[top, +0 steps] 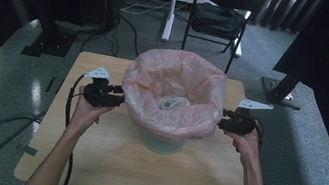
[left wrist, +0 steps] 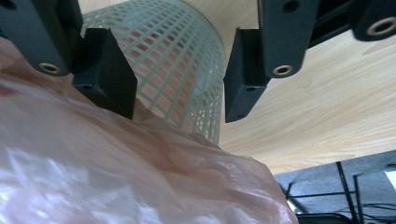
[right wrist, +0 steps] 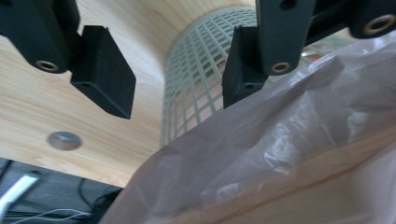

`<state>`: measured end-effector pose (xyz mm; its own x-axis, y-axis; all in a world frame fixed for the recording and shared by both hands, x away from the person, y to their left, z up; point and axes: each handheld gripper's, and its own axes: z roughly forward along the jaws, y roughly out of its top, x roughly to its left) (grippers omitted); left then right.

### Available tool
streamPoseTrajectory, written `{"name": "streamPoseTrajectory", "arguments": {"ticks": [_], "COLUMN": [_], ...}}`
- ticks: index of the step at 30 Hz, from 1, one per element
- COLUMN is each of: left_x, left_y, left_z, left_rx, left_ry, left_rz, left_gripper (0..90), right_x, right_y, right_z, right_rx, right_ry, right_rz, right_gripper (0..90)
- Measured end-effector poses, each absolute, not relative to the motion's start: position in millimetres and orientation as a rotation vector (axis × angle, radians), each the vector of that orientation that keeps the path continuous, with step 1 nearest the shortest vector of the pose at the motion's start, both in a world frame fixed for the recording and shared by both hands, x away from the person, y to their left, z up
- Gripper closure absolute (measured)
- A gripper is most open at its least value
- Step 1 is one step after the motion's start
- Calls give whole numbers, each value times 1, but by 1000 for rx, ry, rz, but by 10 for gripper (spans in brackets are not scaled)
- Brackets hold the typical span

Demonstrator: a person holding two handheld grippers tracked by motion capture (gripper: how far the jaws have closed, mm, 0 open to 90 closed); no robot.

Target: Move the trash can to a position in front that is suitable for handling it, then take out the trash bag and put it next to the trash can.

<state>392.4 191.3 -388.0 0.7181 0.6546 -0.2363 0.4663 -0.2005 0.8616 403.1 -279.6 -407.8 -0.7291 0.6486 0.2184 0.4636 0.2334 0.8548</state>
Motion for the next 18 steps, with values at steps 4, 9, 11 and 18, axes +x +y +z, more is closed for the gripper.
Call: {"name": "streamPoseTrajectory", "arguments": {"ticks": [4, 9, 11, 18], "left_x": [382, 371, 373, 392], "left_y": [202, 219, 229, 231], "left_z": [-387, -390, -397, -419], "left_rx": [1836, 1824, 1819, 1846], "left_ry": [852, 900, 976, 1113], "left_rz": [197, 255, 276, 267], "left_gripper": [460, 435, 432, 426], "right_x": [397, 386, 379, 360], "right_y": [-271, -269, -273, -286], "right_z": [-406, -402, -401, -399], "right_rx": [998, 979, 982, 997], "right_ry": [2360, 2335, 2304, 2237], "right_rz": [1495, 1445, 1456, 1490], "right_gripper": [466, 336, 303, 238]}}
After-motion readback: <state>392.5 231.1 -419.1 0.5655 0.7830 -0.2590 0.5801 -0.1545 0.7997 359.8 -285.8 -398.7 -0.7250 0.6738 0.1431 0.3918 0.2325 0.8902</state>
